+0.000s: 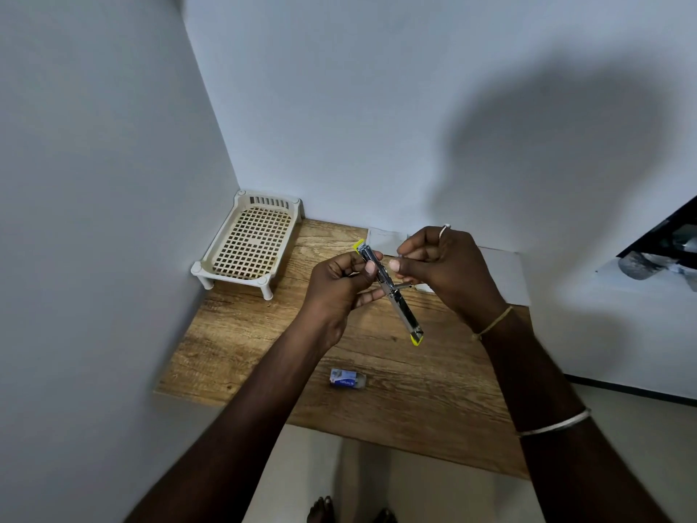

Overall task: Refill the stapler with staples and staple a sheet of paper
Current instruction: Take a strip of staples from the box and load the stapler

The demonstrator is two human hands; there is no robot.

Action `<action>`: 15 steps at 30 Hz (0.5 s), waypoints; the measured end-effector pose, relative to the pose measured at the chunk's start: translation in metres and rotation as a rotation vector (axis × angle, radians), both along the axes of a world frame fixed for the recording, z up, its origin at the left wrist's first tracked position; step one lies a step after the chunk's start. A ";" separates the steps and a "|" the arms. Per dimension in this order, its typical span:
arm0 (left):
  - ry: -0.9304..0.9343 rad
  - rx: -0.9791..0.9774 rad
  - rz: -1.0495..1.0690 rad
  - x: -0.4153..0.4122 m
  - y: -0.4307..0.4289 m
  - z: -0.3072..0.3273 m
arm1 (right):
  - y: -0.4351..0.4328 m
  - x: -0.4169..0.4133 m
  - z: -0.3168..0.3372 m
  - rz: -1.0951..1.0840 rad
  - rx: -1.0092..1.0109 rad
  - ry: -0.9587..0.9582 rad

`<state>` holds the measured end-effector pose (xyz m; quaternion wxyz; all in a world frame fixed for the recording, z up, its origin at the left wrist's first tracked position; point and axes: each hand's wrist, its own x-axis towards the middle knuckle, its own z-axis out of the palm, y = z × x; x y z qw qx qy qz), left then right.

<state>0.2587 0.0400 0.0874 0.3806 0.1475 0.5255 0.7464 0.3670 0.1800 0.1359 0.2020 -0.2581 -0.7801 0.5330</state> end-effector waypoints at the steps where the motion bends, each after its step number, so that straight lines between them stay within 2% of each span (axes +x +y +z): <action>1: 0.000 0.001 -0.001 0.000 0.000 0.000 | 0.000 0.000 0.001 0.003 0.029 -0.014; 15: 0.017 -0.004 0.028 0.003 0.003 -0.004 | -0.030 -0.004 0.008 -0.049 0.472 -0.160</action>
